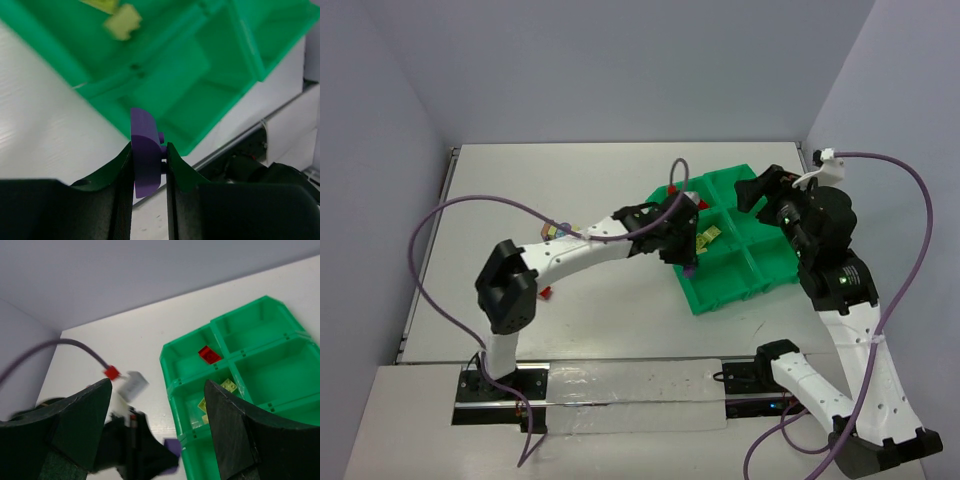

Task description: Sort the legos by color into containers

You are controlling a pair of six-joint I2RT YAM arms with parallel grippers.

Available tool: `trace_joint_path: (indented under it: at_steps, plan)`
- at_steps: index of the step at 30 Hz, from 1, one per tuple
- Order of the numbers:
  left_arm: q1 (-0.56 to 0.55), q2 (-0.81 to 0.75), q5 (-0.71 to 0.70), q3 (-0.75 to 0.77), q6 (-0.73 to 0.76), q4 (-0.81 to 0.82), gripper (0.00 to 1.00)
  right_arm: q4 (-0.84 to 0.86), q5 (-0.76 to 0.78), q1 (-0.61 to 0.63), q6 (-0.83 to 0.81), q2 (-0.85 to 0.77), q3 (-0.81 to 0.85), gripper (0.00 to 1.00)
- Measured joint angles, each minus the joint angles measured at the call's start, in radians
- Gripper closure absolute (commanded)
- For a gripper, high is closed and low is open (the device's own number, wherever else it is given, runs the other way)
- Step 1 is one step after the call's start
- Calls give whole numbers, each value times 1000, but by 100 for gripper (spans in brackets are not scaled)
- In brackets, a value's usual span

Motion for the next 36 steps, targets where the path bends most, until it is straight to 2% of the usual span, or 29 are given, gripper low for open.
trace_joint_path:
  at_steps: [4,8,11,13,15,16,18,22,27,30,36]
  plan:
    - [-47,104,65,84,29,13,100,-6,18,0,-8,-26,12,18]
    - [-48,171,116,159,48,20,98,-13,27,0,-11,-36,12,18]
    - [-43,216,148,214,55,38,76,-14,33,0,-12,-37,12,18]
    - [-40,240,165,241,57,39,47,-15,38,0,-12,-37,12,19]
    - [-38,260,177,259,59,38,27,-16,41,0,-11,-36,12,18]
    - [-38,265,179,263,62,36,19,-16,41,0,-11,-35,12,18]
    - [-39,274,179,270,64,27,14,-16,41,0,-11,-29,12,18]
    - [-39,276,164,293,82,0,13,-16,40,0,-11,-18,12,19]
    - [-39,241,106,294,90,-24,21,-16,38,0,-10,-10,11,19]
    - [-39,135,39,193,86,-40,25,-15,39,0,-10,-9,11,19]
    - [-38,-154,-189,-75,37,-119,27,-6,42,0,-1,-9,-12,18]
